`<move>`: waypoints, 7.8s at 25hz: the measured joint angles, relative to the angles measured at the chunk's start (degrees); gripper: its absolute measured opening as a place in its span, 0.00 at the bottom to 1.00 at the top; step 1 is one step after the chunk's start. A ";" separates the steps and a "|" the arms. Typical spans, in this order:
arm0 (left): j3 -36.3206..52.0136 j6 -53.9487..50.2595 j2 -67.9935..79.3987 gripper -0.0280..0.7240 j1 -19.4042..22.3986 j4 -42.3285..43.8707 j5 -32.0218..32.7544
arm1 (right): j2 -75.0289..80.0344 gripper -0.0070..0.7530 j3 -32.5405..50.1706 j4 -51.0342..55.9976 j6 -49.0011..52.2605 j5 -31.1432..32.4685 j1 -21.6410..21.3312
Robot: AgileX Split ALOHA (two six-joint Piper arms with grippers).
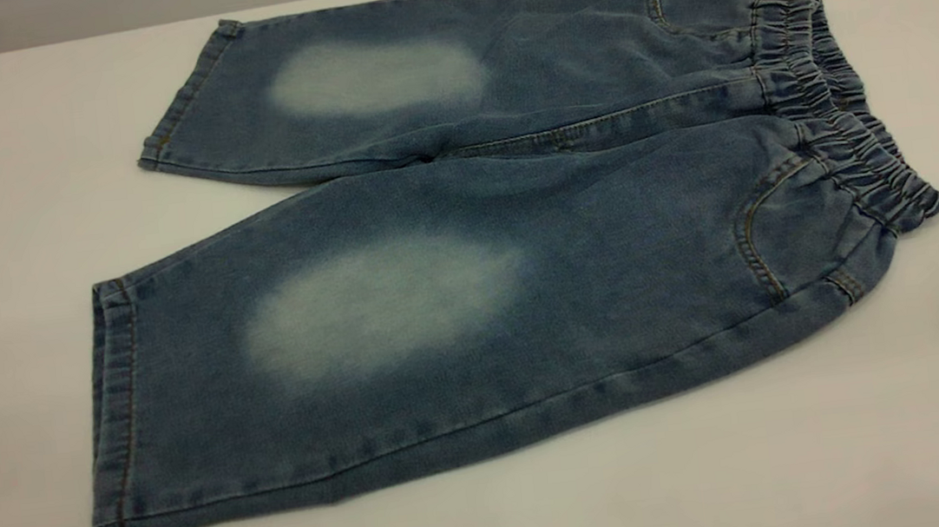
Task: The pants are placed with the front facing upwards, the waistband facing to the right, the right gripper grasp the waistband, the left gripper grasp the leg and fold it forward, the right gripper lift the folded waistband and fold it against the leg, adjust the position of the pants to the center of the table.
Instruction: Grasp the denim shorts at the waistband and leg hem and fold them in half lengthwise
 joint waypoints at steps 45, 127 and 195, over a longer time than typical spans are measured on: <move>0.00 0.00 0.00 0.53 0.00 0.00 -0.24 | 0.00 0.49 0.00 0.00 0.05 0.00 0.00; -8.69 49.88 85.05 0.53 -13.40 -31.39 -44.22 | 110.16 0.49 -12.44 64.27 -60.69 -33.08 -20.04; -7.57 49.30 96.61 0.53 -13.40 -22.29 -32.95 | 124.05 0.06 -17.75 83.58 -80.04 -20.81 -20.00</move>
